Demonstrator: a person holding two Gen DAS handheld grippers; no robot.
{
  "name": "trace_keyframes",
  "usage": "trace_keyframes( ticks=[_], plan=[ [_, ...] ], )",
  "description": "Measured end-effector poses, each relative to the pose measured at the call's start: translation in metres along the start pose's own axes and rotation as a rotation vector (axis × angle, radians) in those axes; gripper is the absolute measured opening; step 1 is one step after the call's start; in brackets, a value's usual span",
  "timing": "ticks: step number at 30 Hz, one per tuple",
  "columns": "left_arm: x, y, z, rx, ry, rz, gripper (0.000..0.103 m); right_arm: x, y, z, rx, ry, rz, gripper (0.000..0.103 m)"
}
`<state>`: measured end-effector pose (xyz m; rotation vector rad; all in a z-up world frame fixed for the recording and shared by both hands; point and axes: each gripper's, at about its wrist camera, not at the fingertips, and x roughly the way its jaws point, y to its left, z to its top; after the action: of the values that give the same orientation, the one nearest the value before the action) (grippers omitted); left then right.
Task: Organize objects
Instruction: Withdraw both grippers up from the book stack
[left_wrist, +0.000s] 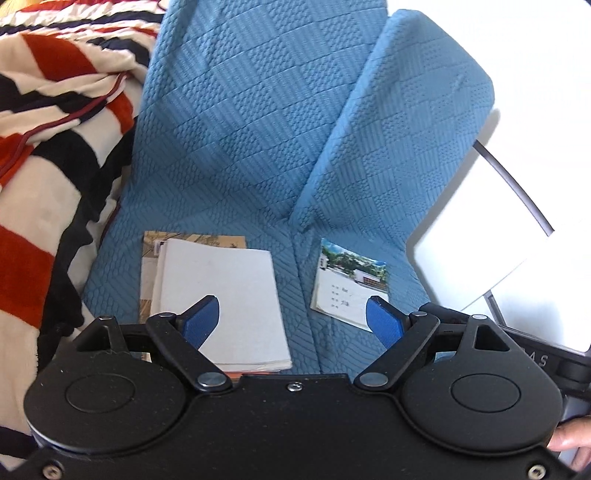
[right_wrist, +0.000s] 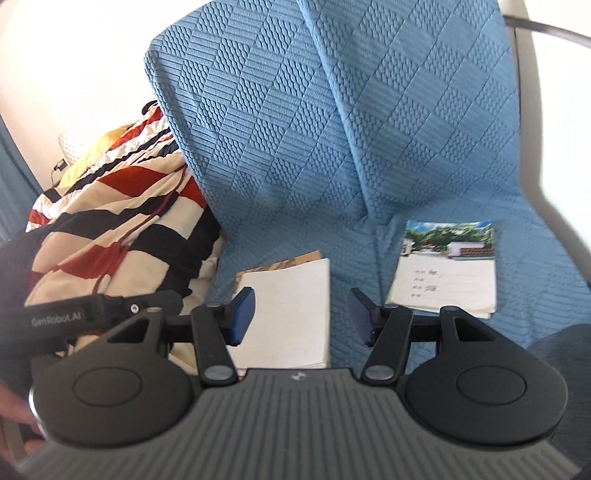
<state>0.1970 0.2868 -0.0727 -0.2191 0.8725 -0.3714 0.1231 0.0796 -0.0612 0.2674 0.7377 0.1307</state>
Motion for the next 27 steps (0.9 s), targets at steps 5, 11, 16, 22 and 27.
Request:
trace_keyframes(
  ticks=[5, 11, 16, 22, 27],
  plan=[
    [-0.005, -0.018, -0.009, 0.026, -0.018, -0.003, 0.086, -0.014, -0.003, -0.011, -0.031, -0.004, -0.025, 0.059],
    [-0.009, -0.032, -0.018, 0.044, -0.043, 0.021, 0.086, -0.032, -0.01, -0.022, -0.031, -0.034, -0.045, 0.058],
    [-0.007, -0.045, -0.024, 0.075, -0.048, 0.025, 0.086, -0.04, -0.021, -0.03, -0.017, -0.042, -0.062, 0.058],
    [-0.001, -0.056, -0.032, 0.081, -0.038, 0.025, 0.086, -0.041, -0.034, -0.04, -0.012, -0.025, -0.095, 0.058],
    [0.004, -0.066, -0.043, 0.083, -0.026, 0.013, 0.086, -0.042, -0.046, -0.046, -0.005, -0.021, -0.109, 0.058]
  ],
)
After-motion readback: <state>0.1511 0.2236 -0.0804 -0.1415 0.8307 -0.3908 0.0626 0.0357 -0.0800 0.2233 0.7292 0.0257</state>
